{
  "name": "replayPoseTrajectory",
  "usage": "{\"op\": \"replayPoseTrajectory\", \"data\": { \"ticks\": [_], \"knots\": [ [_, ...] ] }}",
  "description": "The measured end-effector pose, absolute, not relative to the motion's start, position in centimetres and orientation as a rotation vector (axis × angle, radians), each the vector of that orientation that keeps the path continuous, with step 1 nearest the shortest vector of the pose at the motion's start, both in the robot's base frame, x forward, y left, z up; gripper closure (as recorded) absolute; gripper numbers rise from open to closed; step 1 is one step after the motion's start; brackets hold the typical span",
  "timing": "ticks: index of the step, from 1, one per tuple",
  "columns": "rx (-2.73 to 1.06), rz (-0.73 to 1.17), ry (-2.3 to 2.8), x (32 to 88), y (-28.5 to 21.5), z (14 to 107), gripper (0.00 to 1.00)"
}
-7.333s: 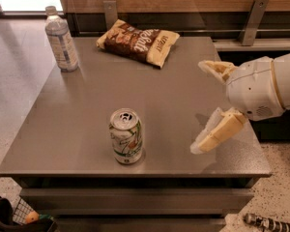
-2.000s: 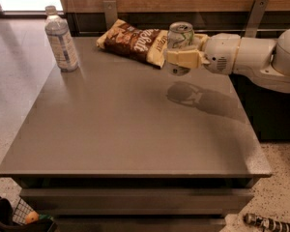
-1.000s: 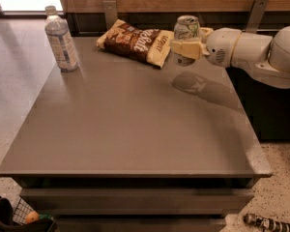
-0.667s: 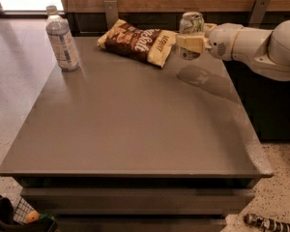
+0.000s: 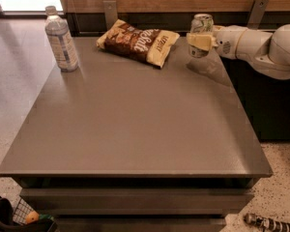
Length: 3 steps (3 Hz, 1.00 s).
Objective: Move 7up can near brown chip bag
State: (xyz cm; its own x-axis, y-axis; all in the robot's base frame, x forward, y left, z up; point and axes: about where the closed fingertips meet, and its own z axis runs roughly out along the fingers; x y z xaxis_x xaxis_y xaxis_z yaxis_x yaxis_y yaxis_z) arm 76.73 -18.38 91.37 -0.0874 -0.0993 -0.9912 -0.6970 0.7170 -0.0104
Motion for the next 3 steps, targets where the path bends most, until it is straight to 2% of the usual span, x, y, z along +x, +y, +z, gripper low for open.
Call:
{"op": "replayPoseTrajectory", "data": {
  "ticks": [3],
  "knots": [
    [-0.658, 0.649, 1.609, 82.6, -18.8, 87.6, 1.0]
  ]
}}
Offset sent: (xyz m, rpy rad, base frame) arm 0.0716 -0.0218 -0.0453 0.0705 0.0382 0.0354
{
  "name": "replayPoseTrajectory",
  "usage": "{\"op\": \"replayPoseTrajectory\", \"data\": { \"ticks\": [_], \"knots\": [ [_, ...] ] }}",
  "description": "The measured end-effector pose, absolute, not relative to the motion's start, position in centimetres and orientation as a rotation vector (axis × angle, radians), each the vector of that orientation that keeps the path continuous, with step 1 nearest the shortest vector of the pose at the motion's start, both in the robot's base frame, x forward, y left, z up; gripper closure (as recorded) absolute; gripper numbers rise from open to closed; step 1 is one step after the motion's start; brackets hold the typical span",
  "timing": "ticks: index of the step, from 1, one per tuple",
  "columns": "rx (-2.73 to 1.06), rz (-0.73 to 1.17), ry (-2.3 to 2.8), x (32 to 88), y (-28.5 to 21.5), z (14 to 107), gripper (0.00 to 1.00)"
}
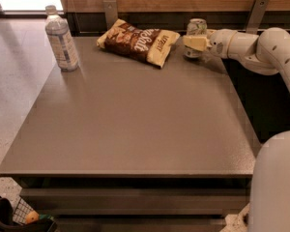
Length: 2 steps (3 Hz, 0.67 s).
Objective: Move 7up can near brown chip bag
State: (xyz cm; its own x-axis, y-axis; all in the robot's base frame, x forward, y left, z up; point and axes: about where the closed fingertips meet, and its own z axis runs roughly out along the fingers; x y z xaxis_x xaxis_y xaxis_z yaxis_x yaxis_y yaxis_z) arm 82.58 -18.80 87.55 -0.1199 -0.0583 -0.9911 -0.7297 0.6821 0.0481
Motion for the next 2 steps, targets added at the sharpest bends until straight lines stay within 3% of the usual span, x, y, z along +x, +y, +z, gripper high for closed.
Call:
{"op": "replayPoseTrajectory", "data": {
  "ticks": [2],
  "knots": [
    [-0.677, 0.691, 1.582, 83.95, -17.56, 86.62, 1.0]
  ]
}}
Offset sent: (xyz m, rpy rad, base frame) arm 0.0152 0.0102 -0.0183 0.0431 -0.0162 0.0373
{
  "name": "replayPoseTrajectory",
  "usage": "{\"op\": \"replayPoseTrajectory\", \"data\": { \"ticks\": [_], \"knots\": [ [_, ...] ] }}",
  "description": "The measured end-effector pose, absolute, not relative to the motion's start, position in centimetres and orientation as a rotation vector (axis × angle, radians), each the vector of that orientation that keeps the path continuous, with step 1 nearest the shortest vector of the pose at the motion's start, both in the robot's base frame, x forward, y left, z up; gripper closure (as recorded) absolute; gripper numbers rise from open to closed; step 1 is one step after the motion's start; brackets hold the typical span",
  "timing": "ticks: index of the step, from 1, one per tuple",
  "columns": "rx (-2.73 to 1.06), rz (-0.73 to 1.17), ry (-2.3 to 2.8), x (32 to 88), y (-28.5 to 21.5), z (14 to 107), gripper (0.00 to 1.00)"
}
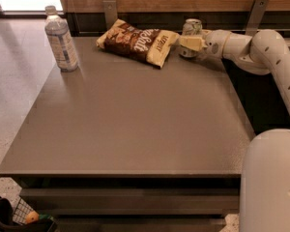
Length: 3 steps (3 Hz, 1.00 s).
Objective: Move 7up can near brown chip bag
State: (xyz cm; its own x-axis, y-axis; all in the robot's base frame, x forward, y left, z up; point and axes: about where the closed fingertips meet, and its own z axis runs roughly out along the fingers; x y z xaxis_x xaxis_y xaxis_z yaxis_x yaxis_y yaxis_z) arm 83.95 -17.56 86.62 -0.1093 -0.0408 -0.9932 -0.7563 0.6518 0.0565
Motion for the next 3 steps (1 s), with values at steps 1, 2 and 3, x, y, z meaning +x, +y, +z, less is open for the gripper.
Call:
{"op": "replayPoseTrajectory", "data": {
  "ticks": [1, 2, 3],
  "knots": [
    [-0.648, 0.696, 1.56, 83.49, -17.86, 86.2, 0.86],
    [-0.646, 0.7, 1.559, 83.39, -17.7, 86.1, 0.62],
    [-0.646, 0.701, 1.559, 83.4, -17.68, 86.24, 0.31]
  ]
}}
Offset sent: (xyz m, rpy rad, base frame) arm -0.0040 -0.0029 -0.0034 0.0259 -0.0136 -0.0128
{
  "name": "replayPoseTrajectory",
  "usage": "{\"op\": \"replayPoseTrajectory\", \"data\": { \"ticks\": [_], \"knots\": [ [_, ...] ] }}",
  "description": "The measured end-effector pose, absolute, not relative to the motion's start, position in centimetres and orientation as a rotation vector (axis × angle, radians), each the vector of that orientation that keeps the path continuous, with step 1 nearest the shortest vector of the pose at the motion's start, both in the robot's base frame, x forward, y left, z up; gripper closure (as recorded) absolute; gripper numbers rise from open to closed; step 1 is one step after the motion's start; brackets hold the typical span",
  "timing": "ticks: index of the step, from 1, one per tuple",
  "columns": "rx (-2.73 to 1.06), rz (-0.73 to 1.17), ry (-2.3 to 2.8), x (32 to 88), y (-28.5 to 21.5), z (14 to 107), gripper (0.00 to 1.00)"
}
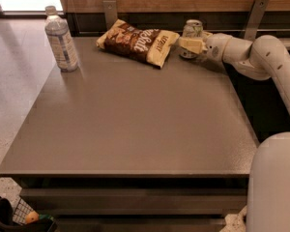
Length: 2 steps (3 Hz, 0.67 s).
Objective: Move 7up can near brown chip bag
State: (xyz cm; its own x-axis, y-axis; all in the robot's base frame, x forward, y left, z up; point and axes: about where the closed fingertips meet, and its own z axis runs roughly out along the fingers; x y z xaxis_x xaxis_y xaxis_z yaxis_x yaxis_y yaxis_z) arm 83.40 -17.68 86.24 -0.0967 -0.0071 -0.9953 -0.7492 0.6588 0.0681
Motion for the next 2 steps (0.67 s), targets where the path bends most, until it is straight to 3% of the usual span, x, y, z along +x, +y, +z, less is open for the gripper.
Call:
{"op": "replayPoseTrajectory", "data": {
  "ticks": [1, 2],
  "knots": [
    [-0.646, 0.701, 1.559, 83.4, -17.68, 86.24, 0.08],
    [-0.648, 0.704, 1.558, 83.45, -17.39, 86.2, 0.0]
  ]
}}
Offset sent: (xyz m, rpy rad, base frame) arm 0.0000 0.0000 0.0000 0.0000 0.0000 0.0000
